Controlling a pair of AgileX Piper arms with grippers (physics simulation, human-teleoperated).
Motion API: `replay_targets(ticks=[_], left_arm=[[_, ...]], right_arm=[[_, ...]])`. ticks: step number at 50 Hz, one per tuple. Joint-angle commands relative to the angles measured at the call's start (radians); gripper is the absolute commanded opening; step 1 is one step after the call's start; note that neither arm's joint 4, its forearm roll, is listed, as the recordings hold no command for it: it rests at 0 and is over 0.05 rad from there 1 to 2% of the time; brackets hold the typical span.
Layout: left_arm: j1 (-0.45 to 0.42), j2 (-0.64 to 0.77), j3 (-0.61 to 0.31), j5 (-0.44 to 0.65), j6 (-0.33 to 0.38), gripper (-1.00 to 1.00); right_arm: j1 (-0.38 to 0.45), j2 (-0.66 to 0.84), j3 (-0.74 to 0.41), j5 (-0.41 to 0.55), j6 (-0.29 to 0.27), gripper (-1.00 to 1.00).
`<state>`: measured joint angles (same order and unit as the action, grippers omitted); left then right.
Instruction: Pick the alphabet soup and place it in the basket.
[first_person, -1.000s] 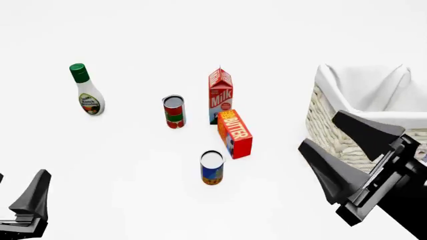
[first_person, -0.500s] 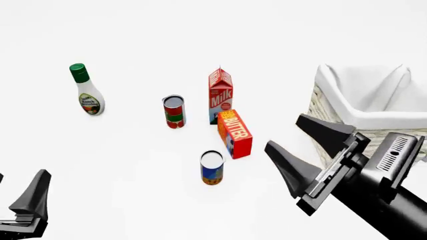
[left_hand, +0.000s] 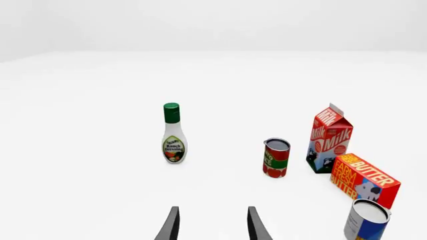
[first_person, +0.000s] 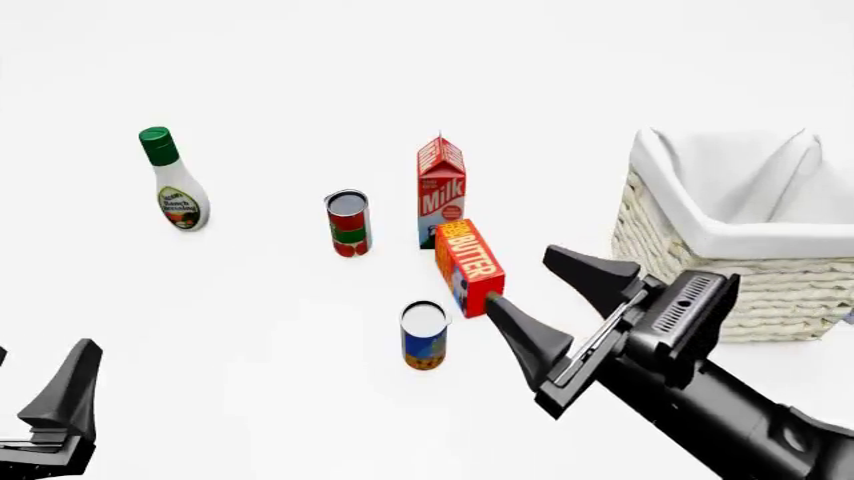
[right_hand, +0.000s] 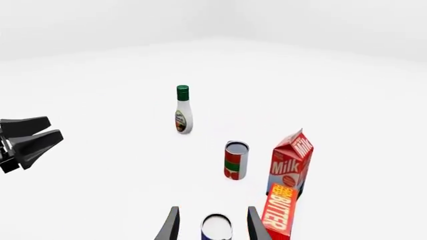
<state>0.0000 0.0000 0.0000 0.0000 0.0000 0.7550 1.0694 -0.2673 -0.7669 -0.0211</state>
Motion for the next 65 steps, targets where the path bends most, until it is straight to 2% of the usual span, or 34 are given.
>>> replay_targets(ticks=[1,15,65], left_arm=[[0.0,0.0,0.0,0.0,0.0,1.0],[0.0,0.0,0.0,0.0,0.0,1.0],[0.0,0.0,0.0,0.0,0.0,1.0]], right_arm=[[0.0,0.112,0.001,-0.085,0.01,1.0],[-0.003,0.239,-0.014,-0.164,0.023,1.0],[-0.028,0.601,-0.139,-0.293,0.054,1.0]])
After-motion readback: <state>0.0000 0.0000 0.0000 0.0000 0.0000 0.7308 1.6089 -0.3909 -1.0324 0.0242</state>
